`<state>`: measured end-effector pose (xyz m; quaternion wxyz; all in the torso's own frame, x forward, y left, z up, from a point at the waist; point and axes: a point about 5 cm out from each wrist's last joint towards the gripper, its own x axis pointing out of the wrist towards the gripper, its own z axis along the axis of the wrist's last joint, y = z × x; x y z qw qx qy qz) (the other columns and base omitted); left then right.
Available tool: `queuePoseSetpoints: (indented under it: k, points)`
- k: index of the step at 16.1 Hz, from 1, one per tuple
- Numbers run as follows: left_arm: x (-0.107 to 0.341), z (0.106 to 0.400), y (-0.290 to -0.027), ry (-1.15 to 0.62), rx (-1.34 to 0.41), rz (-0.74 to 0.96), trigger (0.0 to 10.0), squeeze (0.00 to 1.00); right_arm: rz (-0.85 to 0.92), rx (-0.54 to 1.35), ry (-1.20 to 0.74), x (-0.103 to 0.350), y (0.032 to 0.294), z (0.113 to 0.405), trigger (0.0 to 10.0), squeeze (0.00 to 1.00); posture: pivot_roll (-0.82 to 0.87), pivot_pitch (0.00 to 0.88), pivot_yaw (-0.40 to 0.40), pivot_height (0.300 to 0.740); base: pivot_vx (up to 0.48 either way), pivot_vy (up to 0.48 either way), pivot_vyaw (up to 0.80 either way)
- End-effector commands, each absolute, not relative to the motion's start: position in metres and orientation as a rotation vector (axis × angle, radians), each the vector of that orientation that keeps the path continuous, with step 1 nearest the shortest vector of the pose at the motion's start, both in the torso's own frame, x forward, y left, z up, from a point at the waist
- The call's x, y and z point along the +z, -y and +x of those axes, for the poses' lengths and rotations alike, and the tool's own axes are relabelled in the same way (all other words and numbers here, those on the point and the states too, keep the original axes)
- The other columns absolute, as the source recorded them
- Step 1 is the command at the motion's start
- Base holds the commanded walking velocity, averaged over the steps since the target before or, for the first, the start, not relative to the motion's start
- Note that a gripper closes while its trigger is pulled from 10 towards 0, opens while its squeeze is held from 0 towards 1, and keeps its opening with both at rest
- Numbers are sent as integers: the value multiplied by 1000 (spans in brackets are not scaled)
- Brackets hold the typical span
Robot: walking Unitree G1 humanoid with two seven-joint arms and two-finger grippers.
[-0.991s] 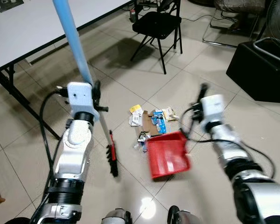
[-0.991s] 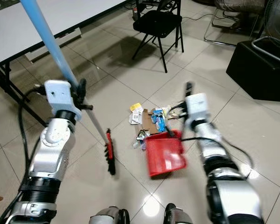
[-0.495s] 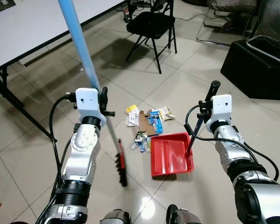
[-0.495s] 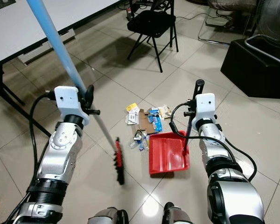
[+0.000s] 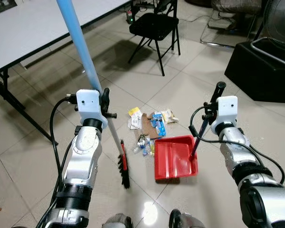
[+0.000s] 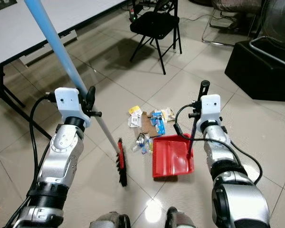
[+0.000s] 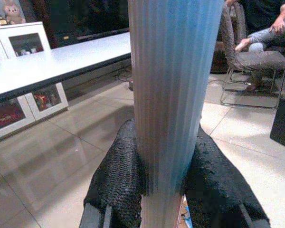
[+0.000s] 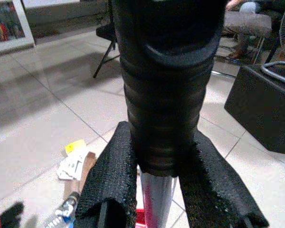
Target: Sweep floor
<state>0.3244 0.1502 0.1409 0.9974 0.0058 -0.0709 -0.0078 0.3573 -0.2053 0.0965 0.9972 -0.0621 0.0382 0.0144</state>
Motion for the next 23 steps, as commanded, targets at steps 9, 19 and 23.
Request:
queuePoseSetpoints:
  k: [9, 19, 23]
  points:
    - [152, 326, -153, 204, -13, 21, 10000, 0, -112, 32, 10, 113, 206, 362, 10000, 0, -16, 72, 58, 740, 245, 0, -164]
    - [155, 326, -156, 214, -2, 26, 10000, 0, -106, 32, 9, 112, 206, 362, 10000, 0, -13, 84, 56, 740, 262, 0, 0]
    - [154, 326, -157, 213, -1, 27, 10000, 0, -108, 33, 8, 112, 206, 362, 10000, 0, -15, 87, 56, 740, 329, 0, 0]
